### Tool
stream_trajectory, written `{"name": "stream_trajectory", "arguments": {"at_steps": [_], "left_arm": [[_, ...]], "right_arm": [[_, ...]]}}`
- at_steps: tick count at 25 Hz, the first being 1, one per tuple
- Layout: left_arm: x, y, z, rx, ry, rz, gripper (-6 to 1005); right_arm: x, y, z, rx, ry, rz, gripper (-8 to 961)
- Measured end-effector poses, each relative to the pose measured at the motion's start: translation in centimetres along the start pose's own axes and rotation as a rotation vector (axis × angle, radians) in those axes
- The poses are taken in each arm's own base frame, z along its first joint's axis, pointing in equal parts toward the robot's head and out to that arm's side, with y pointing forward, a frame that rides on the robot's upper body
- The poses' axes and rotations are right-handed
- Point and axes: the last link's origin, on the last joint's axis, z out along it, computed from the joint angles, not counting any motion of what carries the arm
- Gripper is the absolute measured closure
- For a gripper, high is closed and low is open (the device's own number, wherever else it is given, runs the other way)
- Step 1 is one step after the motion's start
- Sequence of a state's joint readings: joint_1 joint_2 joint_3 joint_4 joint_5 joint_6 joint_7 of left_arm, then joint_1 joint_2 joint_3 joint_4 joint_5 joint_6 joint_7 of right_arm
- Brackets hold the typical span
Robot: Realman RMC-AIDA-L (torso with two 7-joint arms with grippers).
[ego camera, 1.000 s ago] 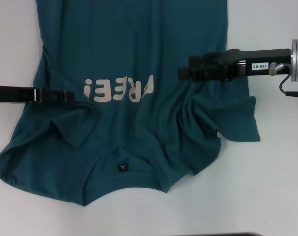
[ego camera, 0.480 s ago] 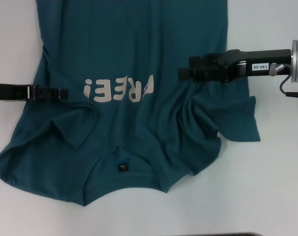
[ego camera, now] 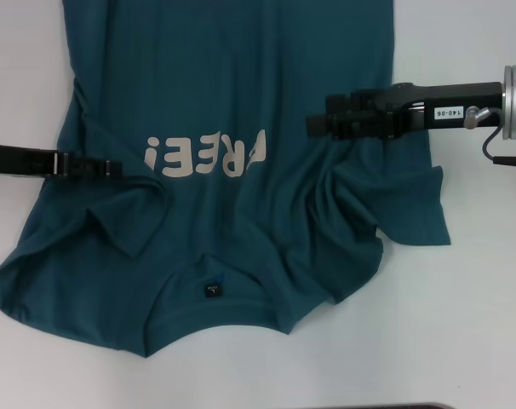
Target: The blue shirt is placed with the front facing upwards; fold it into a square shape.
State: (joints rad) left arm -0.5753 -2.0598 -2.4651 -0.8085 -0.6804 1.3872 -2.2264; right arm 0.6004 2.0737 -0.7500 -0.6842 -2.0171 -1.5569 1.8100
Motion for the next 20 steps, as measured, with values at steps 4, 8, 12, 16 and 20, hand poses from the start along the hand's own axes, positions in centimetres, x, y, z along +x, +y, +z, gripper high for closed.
{"name": "stream_trajectory", "arguments": {"at_steps": [4, 8, 12, 16, 20], "left_arm": [[0.23, 0.22, 0.18, -0.005, -0.004, 0.003, 97], [0.33, 0.54, 0.53, -0.007, -0.014, 0.014, 99], [0.41, 0.64, 0.62, -0.004, -0.016, 0.019, 101], [0.48, 0.64, 0.58, -0.002, -0.014, 0.017, 103], [0.70, 0.62, 0.44, 0.003, -0.008, 0.015, 104]], "right_arm": [[-0.02, 0.01, 0.01, -0.001, 0.000, -0.001, 99], [0.06, 0.01, -0.03, 0.000, 0.000, 0.001, 100], [0.25, -0.03, -0.13, 0.002, 0.000, 0.006, 100], [0.29, -0.03, -0.16, 0.003, 0.000, 0.007, 101], [0.30, -0.04, -0.18, 0.003, -0.002, 0.008, 101]]}}
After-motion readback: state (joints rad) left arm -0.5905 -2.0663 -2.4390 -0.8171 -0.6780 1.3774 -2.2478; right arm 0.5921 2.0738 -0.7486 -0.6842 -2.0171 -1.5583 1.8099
